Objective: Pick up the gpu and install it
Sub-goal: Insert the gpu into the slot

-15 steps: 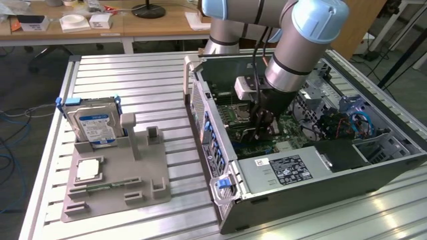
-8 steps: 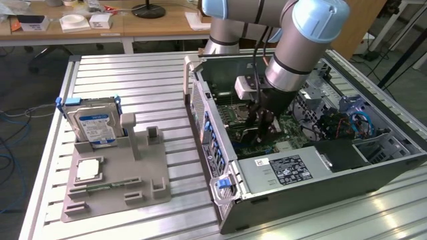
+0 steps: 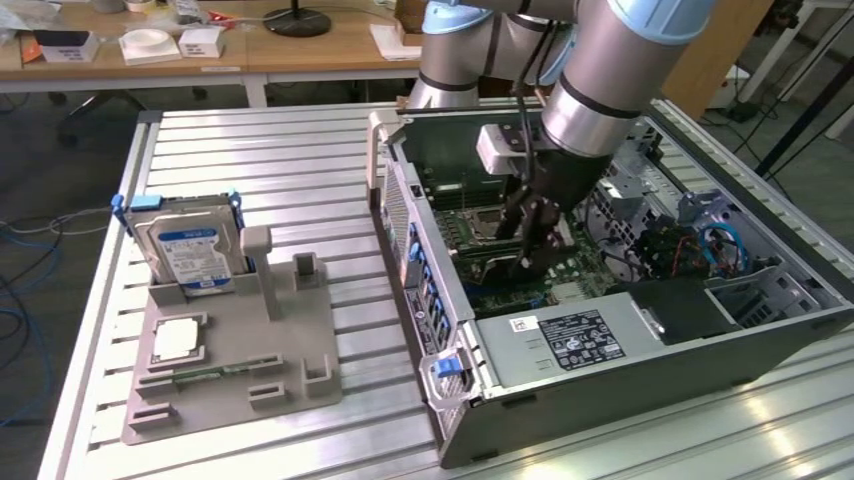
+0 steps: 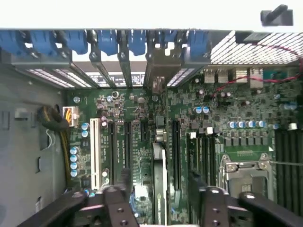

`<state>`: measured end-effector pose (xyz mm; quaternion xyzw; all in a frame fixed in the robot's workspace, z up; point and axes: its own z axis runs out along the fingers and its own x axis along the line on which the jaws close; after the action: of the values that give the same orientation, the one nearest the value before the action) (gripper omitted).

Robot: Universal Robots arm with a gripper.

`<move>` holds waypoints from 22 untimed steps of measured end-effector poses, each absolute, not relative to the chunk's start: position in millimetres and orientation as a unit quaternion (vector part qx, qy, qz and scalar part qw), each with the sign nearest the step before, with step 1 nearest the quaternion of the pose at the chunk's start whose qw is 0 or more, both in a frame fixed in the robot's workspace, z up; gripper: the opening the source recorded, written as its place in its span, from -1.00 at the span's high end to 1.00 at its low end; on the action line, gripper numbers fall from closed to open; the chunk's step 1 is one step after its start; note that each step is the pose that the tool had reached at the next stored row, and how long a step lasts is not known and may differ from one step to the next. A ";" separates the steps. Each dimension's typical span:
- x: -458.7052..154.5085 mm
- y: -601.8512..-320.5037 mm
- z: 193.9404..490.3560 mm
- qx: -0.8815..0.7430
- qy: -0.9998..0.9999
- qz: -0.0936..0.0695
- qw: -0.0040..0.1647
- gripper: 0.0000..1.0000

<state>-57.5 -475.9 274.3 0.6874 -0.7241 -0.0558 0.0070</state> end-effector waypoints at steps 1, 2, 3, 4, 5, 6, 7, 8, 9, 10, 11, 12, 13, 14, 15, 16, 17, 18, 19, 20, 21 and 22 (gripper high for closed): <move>-57.6 -476.0 274.3 0.687 -0.724 -0.056 0.007 -0.10; -57.6 -476.0 274.4 0.687 -0.724 -0.057 0.006 -0.10; -57.6 -476.1 274.8 0.687 -0.724 -0.057 0.006 0.02; -57.6 -476.2 275.8 0.687 -0.724 -0.057 0.006 0.14; -57.7 -476.3 276.4 0.687 -0.724 -0.058 0.005 0.14; -57.7 -476.3 276.4 0.687 -0.724 -0.058 0.005 0.25; -57.8 -476.4 276.9 0.687 -0.724 -0.058 0.005 0.25; -58.4 -476.4 278.9 0.687 -0.724 -0.058 0.005 0.38; -59.4 -476.4 283.1 0.687 -0.724 -0.058 0.005 0.38; -60.7 -476.4 287.6 0.688 -0.724 -0.058 0.005 0.38; -62.0 -476.4 292.1 0.688 -0.724 -0.058 0.005 0.41; -62.5 -476.4 296.0 0.688 -0.724 -0.058 0.005 0.54; -62.5 -476.4 298.2 0.688 -0.723 -0.058 0.005 0.66; -62.5 -476.4 299.2 0.688 -0.723 -0.058 0.005 0.66; -62.5 -476.4 299.2 0.688 -0.723 -0.058 0.005 0.77; -62.5 -476.3 299.2 0.688 -0.723 -0.058 0.005 0.79; -62.5 -476.2 299.2 0.688 -0.723 -0.058 0.005 0.79; -62.5 -476.3 299.2 0.688 -0.723 -0.058 0.005 0.79; -62.5 -476.3 299.3 0.688 -0.723 -0.058 0.005 0.79; -62.5 -476.2 299.3 0.688 -0.723 -0.058 0.005 0.79; -62.5 -476.2 299.3 0.688 -0.723 -0.058 0.005 0.79; -62.5 -476.3 299.3 0.688 -0.723 -0.058 0.005 0.79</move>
<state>-62.5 -476.3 299.3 0.6879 -0.7235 -0.0580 0.0049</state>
